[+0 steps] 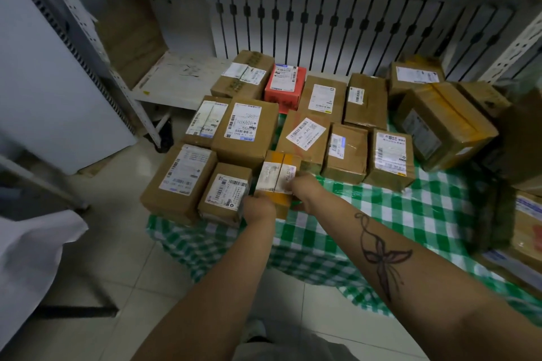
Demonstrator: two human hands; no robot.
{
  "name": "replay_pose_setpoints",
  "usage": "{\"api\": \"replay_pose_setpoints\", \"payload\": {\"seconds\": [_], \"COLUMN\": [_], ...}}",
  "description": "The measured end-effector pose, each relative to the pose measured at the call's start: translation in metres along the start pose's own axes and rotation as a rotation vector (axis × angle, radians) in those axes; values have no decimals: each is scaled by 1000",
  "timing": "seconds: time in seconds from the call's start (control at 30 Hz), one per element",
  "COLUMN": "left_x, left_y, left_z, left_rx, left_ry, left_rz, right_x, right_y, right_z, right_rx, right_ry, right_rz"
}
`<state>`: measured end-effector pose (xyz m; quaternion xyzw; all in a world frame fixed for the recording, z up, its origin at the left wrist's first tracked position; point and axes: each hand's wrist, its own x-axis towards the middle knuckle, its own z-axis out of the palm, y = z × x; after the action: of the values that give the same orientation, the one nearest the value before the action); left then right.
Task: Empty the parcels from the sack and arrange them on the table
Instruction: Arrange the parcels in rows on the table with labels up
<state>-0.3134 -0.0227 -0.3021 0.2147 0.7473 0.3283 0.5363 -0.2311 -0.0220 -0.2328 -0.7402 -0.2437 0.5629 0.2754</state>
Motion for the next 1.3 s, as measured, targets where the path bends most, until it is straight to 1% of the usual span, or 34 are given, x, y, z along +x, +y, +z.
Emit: {"api": "replay_pose_setpoints", "payload": {"seconds": [0.1,0.23,0.3,0.4,0.53,0.63,0.7,0.87,1.07,1.17,1.3], "left_x": [-2,-9,-19,-40,-64,-73,-79,-97,-136,-155,-175], "left_y": [4,10,16,24,33,37,37,32,28,27,22], "left_z": [-1,-4,-9,-15,-12,1,15,51,101,131,170], "left_rx": [50,89,107,179,283,381,413,280,226,164,98], "left_ry": [15,3,23,75,148,144,130,39,55,-5,-78], "left_rz": [21,15,42,143,311,490,564,584,616,603,573], "right_x": [2,-3,-4,-7,-13,-20,-23,-23,-21,-24,-22], "right_y": [-1,0,1,2,2,0,1,5,21,33,32], "right_z": [0,-4,-5,-8,-22,-37,-51,-87,-155,-194,-229], "right_rx": [49,21,11,14,42,74,80,102,133,198,177], "right_ry": [-17,-28,-20,29,41,41,42,63,183,185,270], "right_rz": [-16,-57,-58,-33,-14,-27,-31,-35,-93,-123,-59]}}
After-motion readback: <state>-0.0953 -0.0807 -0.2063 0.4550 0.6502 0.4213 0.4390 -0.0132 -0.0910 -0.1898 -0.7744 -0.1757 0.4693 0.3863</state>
